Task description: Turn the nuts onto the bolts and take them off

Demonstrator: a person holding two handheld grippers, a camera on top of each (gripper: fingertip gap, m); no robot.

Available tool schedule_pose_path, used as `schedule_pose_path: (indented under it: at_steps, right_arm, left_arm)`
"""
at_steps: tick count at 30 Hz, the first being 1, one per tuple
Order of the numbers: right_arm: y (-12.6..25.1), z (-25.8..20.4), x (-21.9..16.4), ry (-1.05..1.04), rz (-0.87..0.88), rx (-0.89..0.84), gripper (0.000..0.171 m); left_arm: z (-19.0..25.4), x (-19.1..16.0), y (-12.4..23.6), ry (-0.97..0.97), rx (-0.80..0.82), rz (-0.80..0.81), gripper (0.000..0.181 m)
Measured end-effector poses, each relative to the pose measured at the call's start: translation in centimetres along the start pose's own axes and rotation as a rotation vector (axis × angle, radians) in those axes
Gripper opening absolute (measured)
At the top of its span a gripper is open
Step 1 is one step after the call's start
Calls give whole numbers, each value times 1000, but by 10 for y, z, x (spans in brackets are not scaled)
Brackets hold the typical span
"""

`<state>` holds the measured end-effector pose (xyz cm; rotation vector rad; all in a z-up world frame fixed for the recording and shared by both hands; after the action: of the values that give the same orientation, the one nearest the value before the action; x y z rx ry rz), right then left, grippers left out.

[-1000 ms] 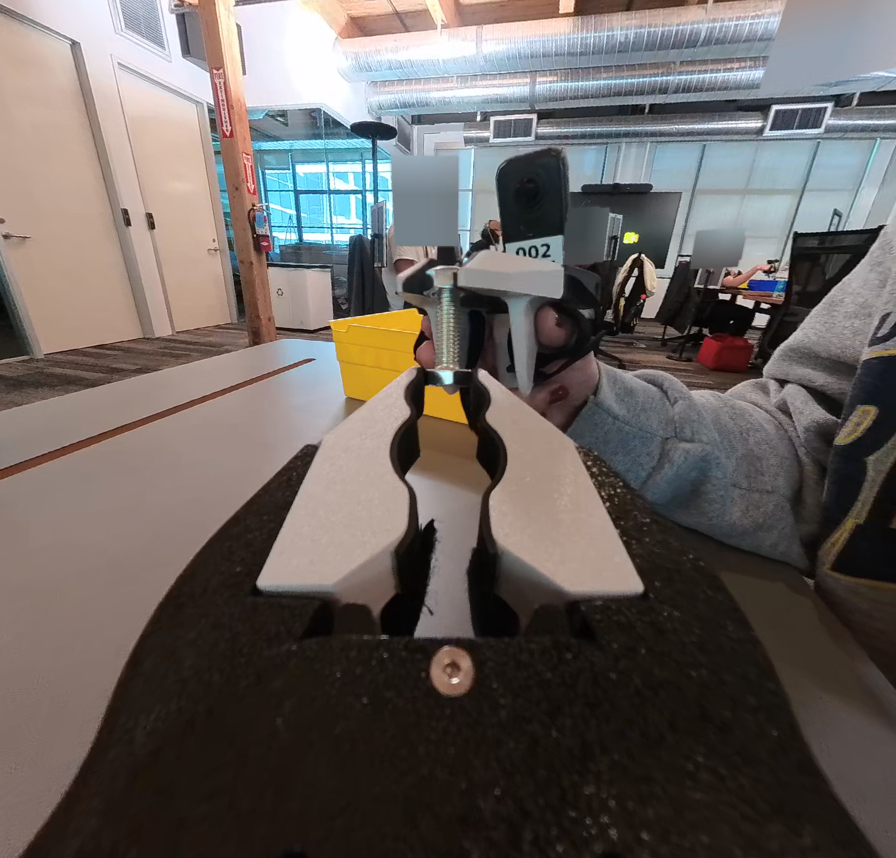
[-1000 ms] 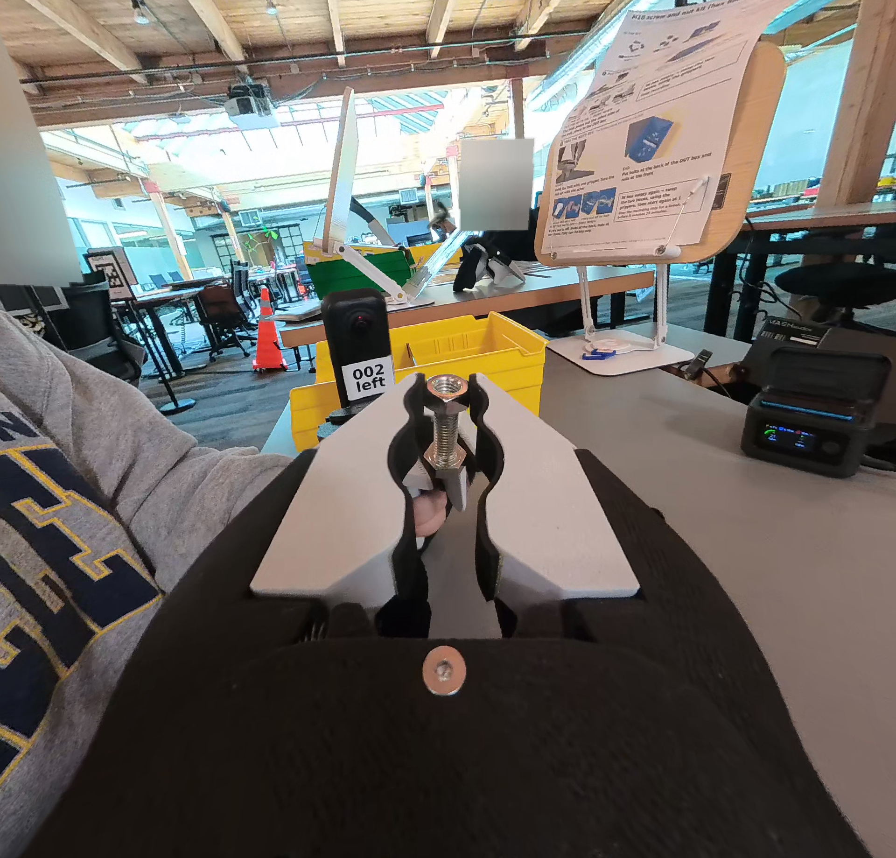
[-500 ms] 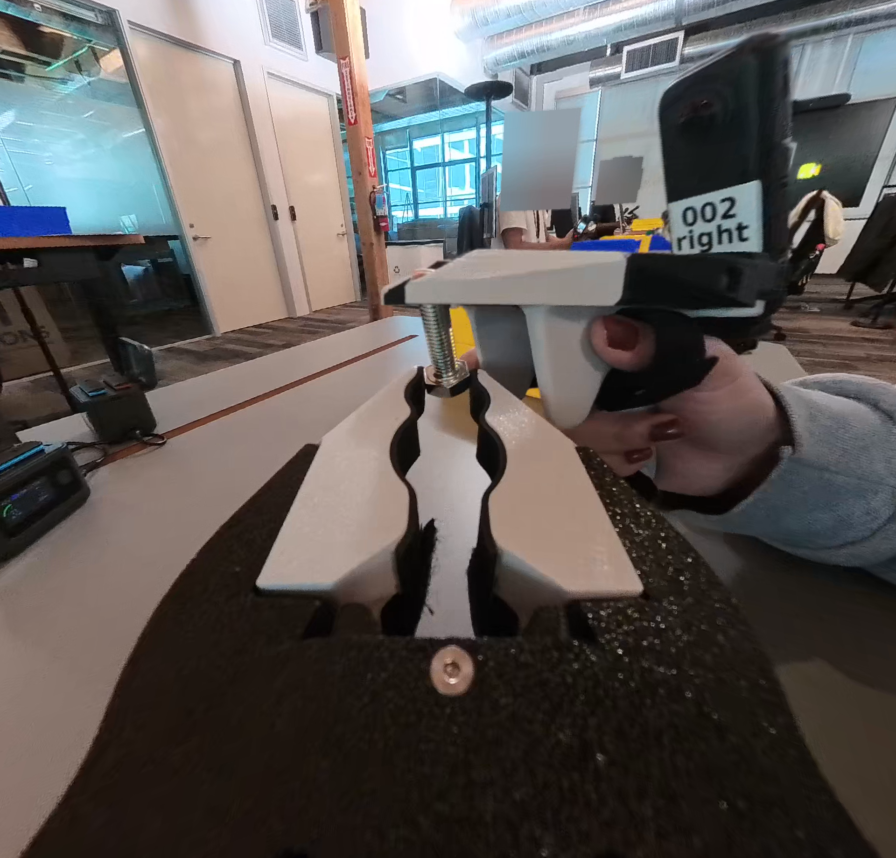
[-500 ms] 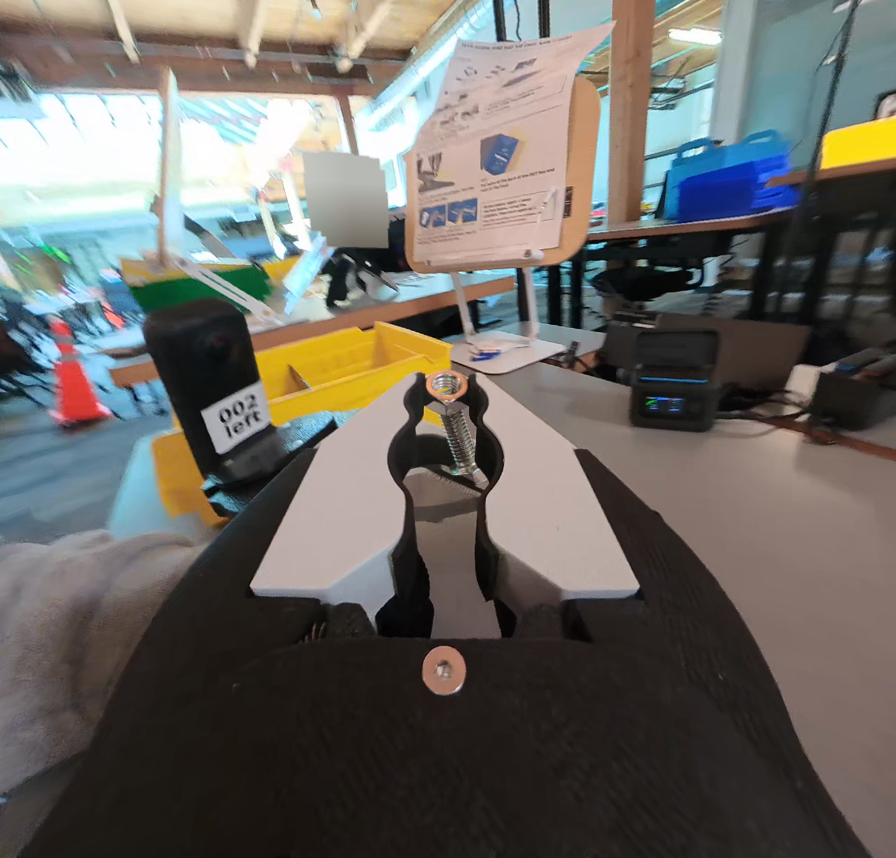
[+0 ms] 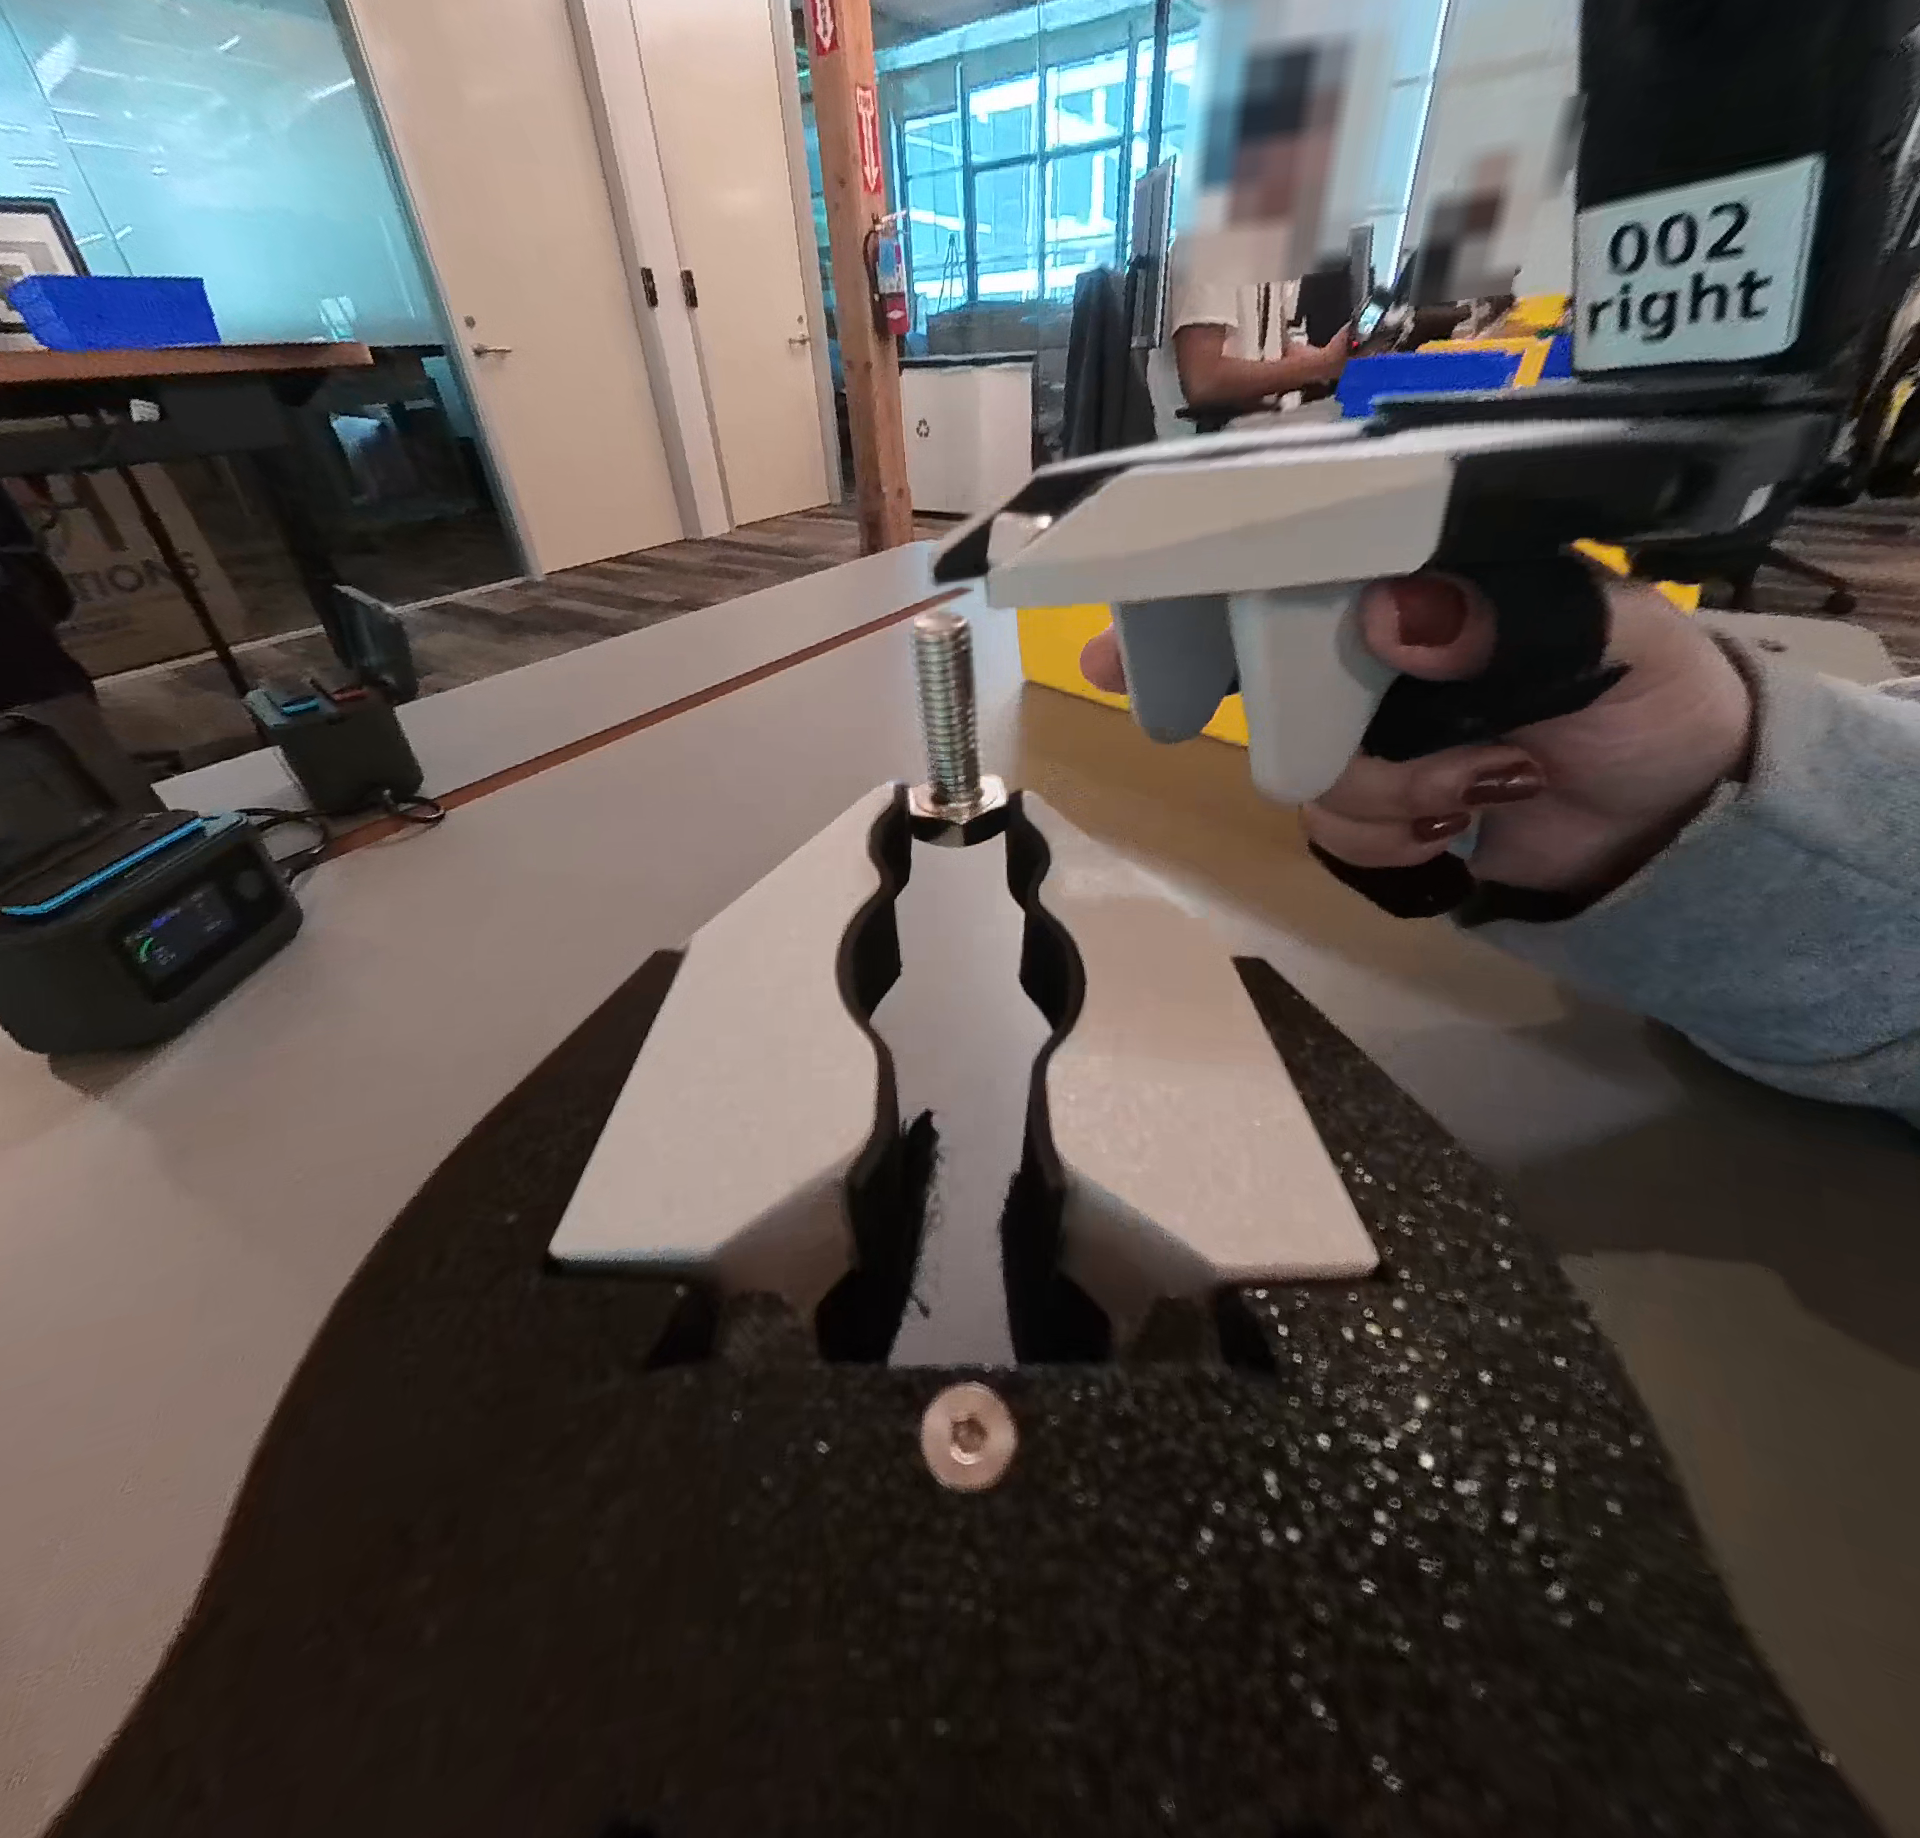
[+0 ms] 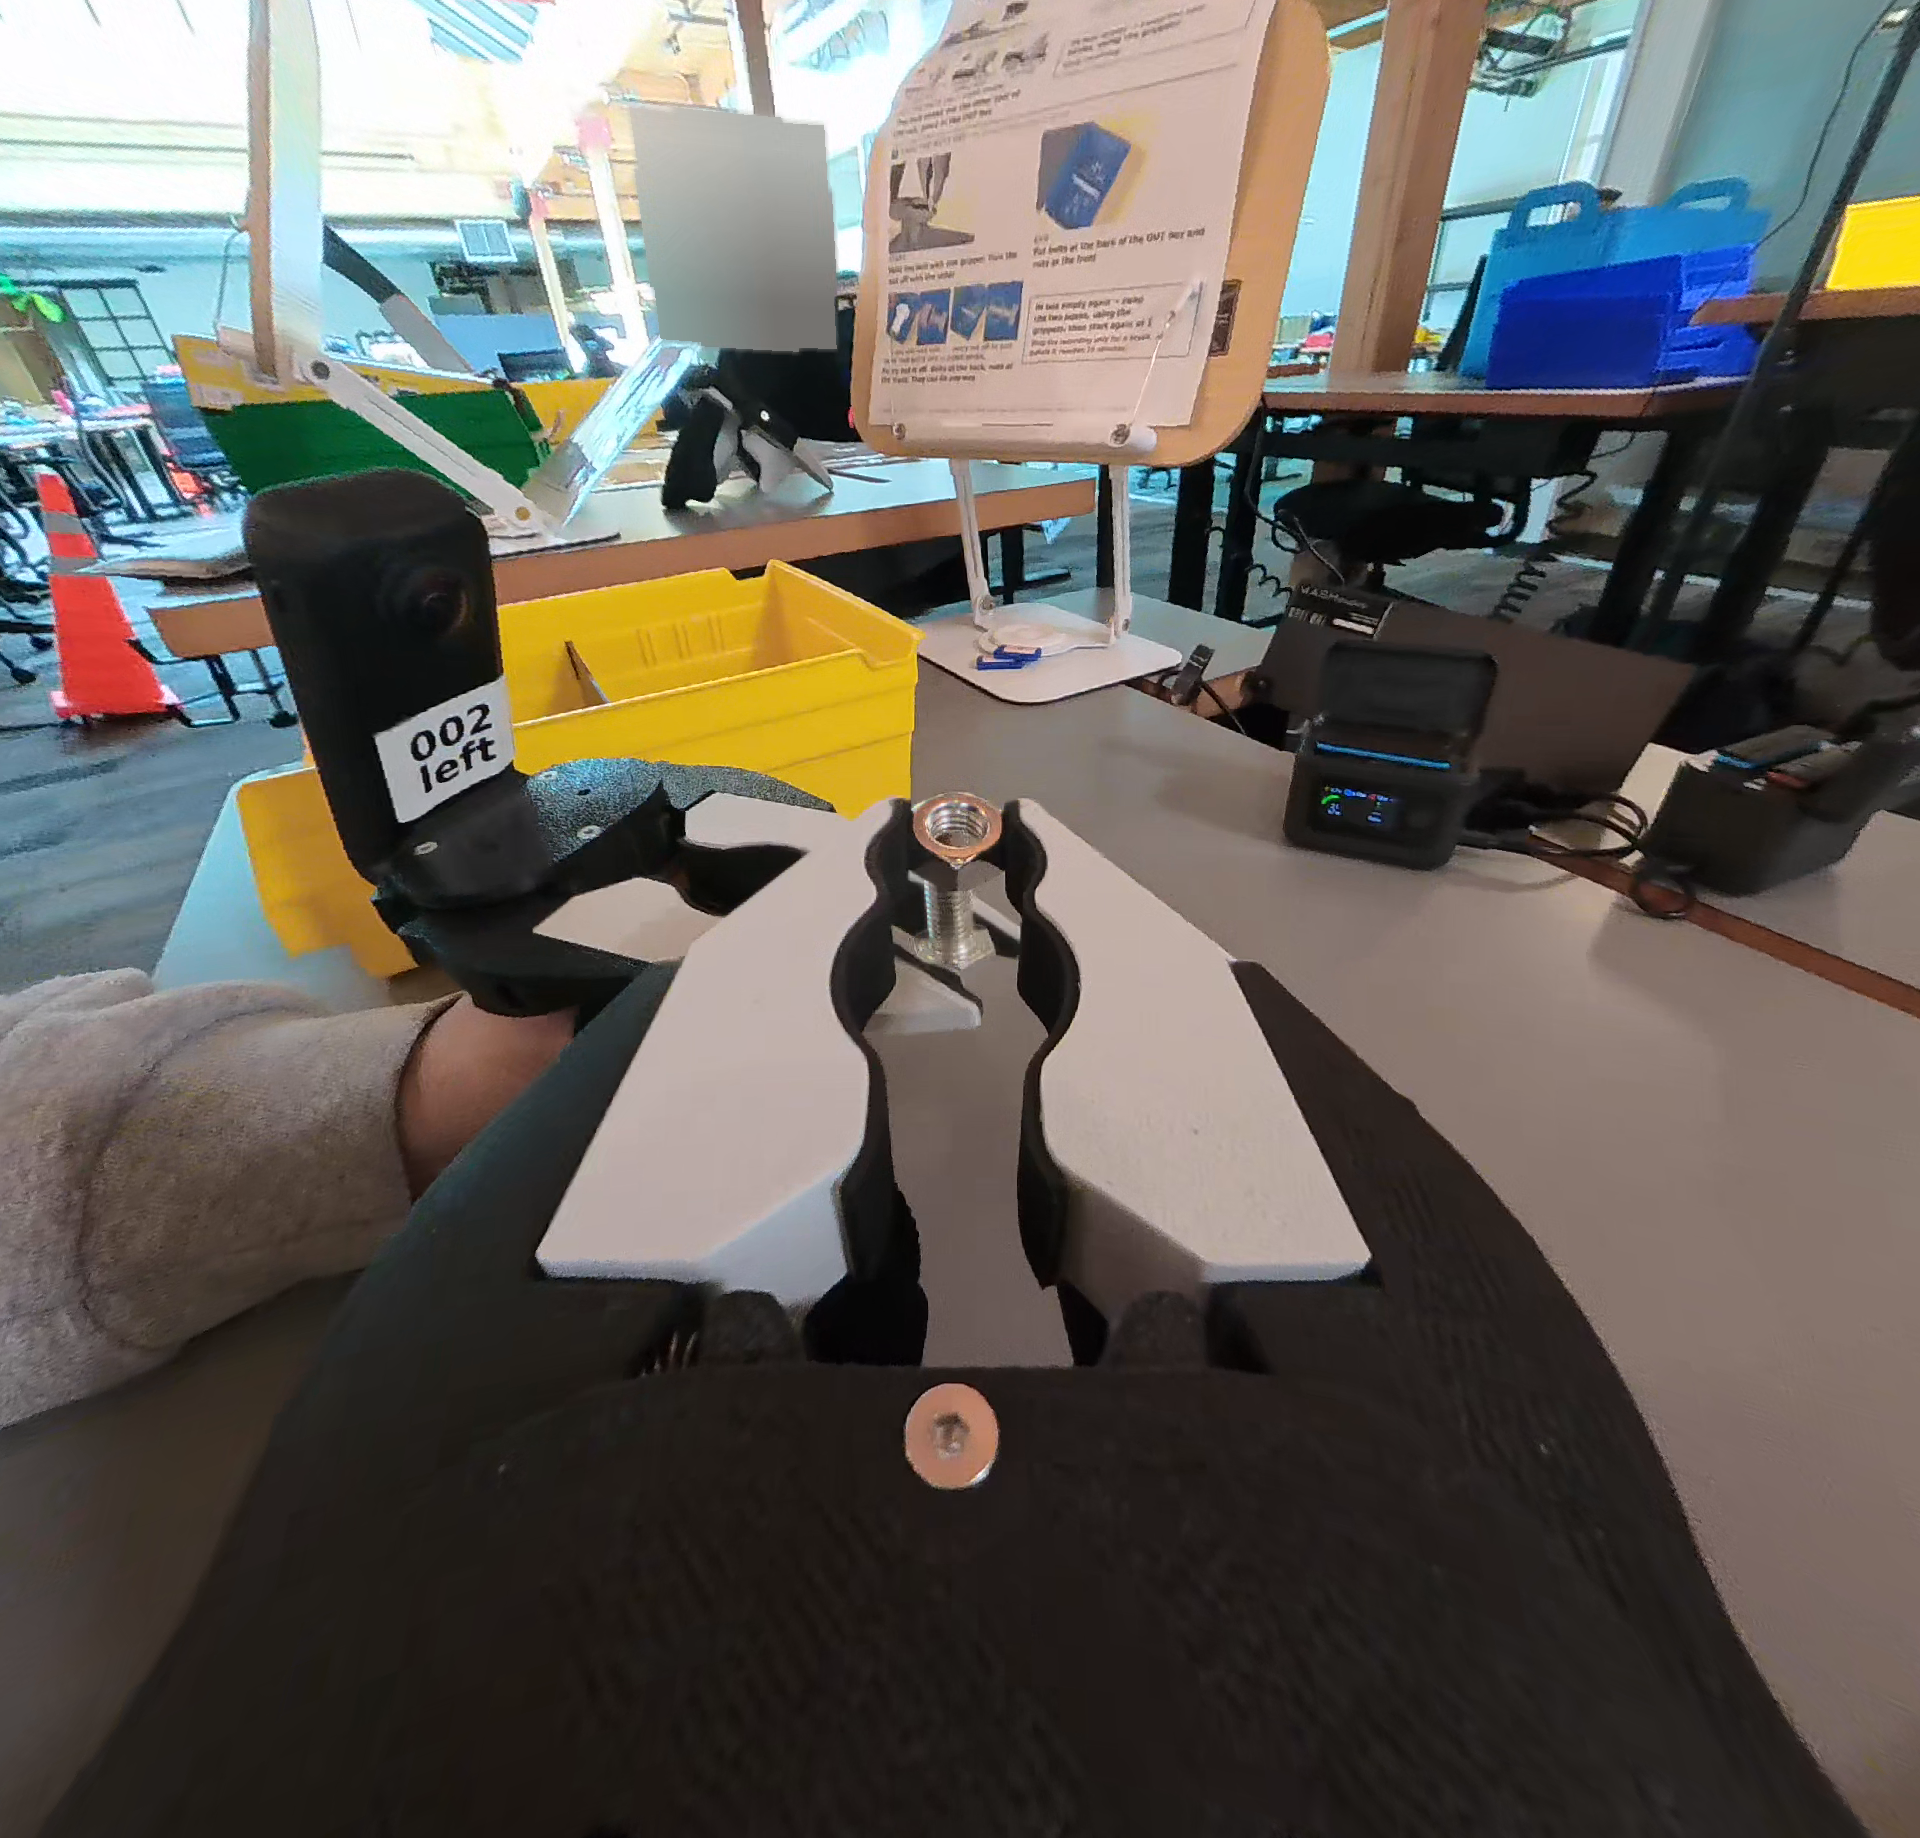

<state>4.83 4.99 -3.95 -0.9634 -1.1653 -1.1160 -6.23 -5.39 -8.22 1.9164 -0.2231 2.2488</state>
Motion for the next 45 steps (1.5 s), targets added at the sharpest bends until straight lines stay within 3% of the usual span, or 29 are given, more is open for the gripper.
schedule_pose_path:
  at_steps: [5,22,28,35,38,45]
  right_arm:
    - [2,-1,3,92,-46,53,17]
    - [17,9,2,142,-173,299,17]
    - [13,8,2,121,-241,230,17]
    - [-2,0,-3,-76,-282,-26,17]
    - [-5,-6,-1,-26,-299,-97,17]
    - [-5,-7,-1,-7,-257,-64,22]
  left_arm:
    - [10,-3,-5,-152,18,-76,15]
    - [21,-5,-8,-196,-126,-102,16]
    - [18,-7,-9,-179,-66,-121,15]
    - [9,-8,-9,-107,28,-133,15]
    - [7,-8,-9,-84,25,-126,15]
    - [7,-7,-8,-63,-5,-113,15]
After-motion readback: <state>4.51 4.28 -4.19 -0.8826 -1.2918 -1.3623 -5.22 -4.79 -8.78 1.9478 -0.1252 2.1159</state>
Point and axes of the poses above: each gripper's, where its closed fingertips meet, y back along the fingers, x out of its top, z = x × y across the jaws, the point moved 10 cm from there along y, back along the fingers, and after that the axes turned 12 degrees about y, right-handed, at the moved point
